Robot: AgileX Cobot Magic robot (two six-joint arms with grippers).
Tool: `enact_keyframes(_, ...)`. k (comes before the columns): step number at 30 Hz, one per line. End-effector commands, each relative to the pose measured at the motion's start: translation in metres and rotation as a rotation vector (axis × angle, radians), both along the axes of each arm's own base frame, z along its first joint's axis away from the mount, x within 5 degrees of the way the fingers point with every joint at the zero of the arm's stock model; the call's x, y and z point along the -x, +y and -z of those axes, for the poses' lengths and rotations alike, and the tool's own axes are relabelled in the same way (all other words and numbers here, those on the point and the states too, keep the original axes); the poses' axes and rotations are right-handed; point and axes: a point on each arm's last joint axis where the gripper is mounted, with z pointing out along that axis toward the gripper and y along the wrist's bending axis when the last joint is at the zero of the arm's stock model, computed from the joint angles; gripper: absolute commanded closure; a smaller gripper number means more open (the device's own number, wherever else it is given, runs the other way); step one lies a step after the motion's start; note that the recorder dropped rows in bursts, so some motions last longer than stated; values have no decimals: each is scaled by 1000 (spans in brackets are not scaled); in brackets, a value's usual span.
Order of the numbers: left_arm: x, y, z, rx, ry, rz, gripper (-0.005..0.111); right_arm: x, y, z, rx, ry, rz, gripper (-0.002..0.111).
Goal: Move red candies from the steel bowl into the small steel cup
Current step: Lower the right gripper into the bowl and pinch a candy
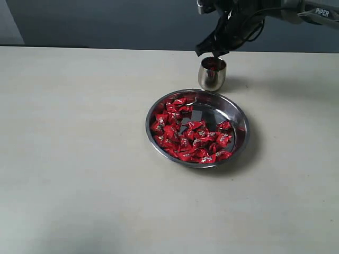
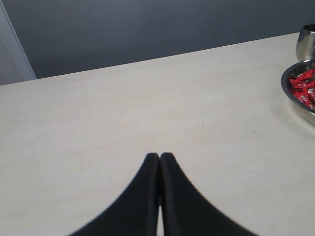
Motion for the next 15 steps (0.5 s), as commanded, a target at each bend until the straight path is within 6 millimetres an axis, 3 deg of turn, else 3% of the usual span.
enact_keyframes(1,0,-1,-1,6,-9,10,106,12,1,-9,24,79,-93,93)
enact_keyframes(3,0,-1,-1,6,-9,10,106,27,6,-14,-6,194,-209,91)
enact_keyframes(6,0,-1,-1,6,-9,10,106,52,20,-11,-120,421,-423,70)
enact_keyframes(15,0,-1,-1,6,-9,10,106,49,27,29,-128,519,-396,69)
